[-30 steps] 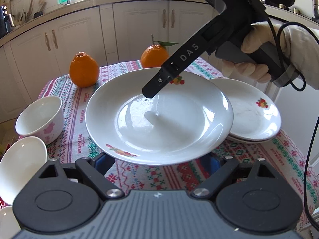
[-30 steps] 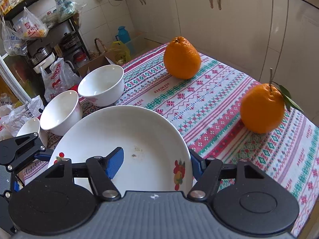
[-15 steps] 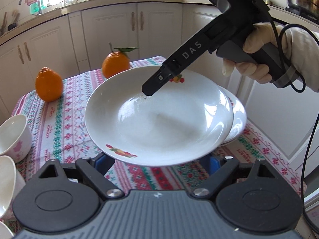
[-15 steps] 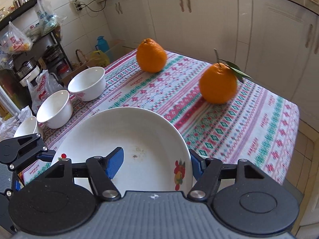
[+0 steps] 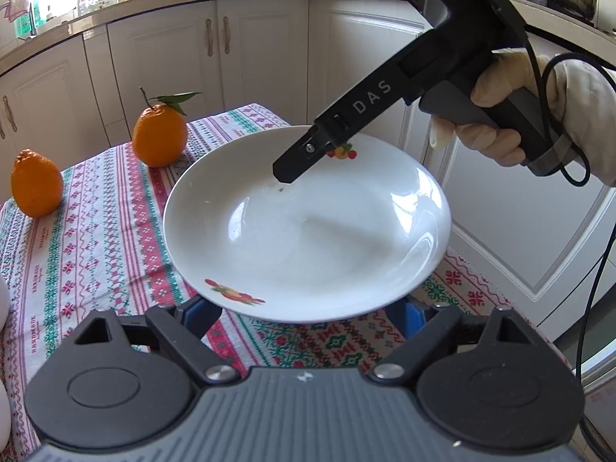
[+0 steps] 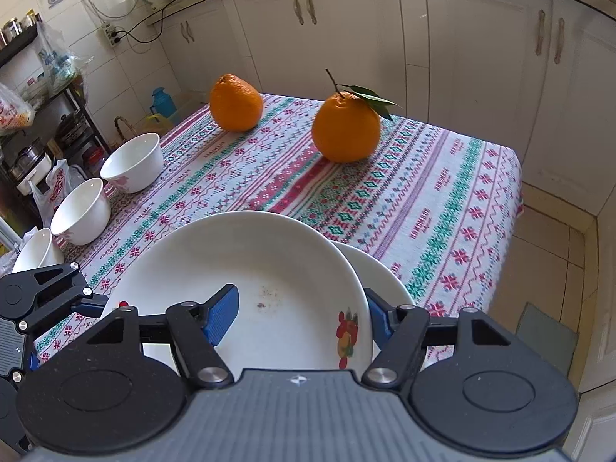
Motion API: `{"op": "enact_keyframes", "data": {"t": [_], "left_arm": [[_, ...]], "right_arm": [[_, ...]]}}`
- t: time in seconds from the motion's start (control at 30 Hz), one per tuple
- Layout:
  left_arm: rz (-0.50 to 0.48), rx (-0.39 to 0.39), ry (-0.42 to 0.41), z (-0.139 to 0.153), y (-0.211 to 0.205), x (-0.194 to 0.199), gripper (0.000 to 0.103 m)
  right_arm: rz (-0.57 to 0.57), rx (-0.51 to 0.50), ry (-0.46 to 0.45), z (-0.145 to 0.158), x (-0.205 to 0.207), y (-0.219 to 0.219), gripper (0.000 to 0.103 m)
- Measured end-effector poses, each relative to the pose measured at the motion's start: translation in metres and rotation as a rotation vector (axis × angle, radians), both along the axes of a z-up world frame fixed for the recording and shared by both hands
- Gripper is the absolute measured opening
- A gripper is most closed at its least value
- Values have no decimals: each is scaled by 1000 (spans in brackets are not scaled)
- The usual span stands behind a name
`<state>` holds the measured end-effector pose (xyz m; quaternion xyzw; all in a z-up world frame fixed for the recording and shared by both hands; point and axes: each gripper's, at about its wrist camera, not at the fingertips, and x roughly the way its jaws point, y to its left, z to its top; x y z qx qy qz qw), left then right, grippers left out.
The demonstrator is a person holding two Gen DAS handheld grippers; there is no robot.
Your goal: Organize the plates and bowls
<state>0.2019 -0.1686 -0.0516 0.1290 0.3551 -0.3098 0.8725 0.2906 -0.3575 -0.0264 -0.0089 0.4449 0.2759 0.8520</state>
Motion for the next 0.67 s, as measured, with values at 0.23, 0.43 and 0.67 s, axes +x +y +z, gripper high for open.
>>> {"op": "enact_keyframes", "data": {"t": [0.23, 0.43, 0.67], "left_arm": [[-6, 19, 9, -4, -9, 3, 91], [-9, 32, 11, -6, -13, 5, 91], [-20, 39, 20, -7, -16, 7, 91]], "right_arm": [[-21, 16, 18, -12, 0, -13, 74], [-35, 24, 29, -20, -1, -21, 74], [-48, 36, 37, -24, -3, -29, 74]]}}
